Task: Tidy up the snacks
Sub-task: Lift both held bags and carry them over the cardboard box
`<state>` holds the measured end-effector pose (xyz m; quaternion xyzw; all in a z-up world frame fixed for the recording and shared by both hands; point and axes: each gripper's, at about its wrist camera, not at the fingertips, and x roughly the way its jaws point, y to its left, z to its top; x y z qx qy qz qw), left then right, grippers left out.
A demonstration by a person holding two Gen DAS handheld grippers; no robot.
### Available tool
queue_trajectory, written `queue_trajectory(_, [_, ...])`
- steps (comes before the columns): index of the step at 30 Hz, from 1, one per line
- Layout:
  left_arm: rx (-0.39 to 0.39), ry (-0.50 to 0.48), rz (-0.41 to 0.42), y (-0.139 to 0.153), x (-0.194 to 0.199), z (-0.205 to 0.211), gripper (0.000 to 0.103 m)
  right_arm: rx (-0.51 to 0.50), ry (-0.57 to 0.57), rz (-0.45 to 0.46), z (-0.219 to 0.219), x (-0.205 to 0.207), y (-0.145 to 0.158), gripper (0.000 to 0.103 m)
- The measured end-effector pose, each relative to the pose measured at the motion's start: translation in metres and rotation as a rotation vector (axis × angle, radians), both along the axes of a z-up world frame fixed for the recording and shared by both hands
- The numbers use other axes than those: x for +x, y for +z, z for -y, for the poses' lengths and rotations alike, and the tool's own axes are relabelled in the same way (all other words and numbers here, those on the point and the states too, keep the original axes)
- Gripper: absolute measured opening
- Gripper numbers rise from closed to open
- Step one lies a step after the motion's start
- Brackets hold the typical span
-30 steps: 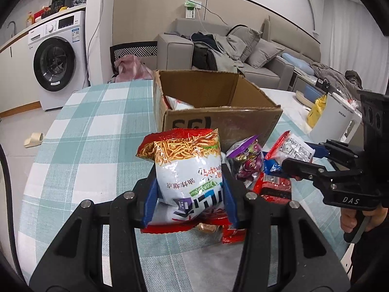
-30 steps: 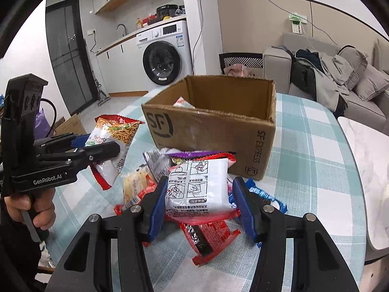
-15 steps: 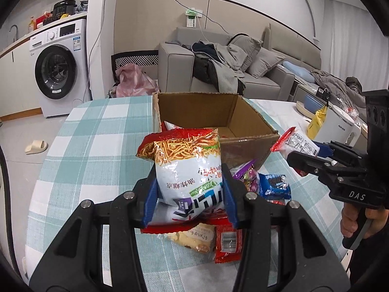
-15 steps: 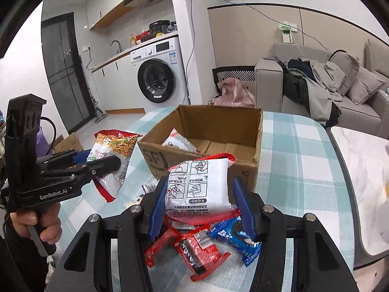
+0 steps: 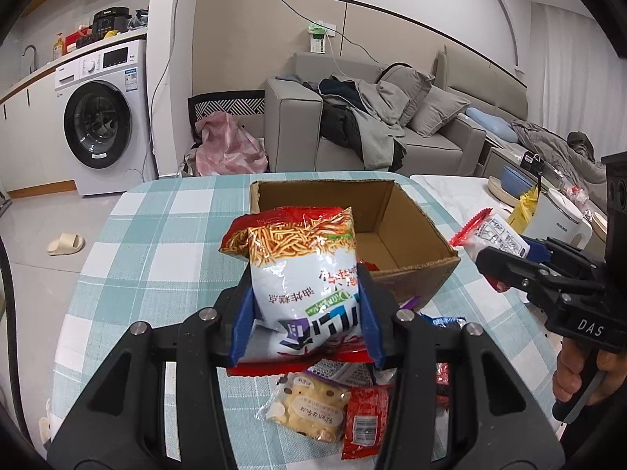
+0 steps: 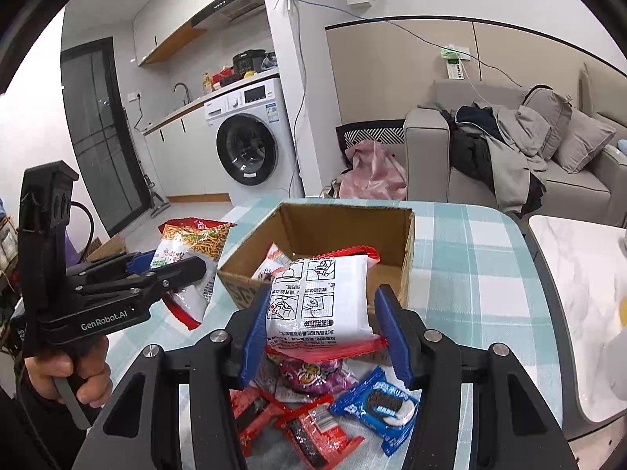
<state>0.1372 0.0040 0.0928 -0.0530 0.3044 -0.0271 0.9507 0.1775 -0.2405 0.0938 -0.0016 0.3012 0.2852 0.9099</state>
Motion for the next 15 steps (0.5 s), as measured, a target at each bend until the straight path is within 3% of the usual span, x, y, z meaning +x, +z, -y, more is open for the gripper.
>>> queue_trajectory(15, [0.012,0.014,-0.001,0.007,0.037,-0.006,0.043,0.019,-0.033,0.001,-0.008,0.02,0.009,0.053])
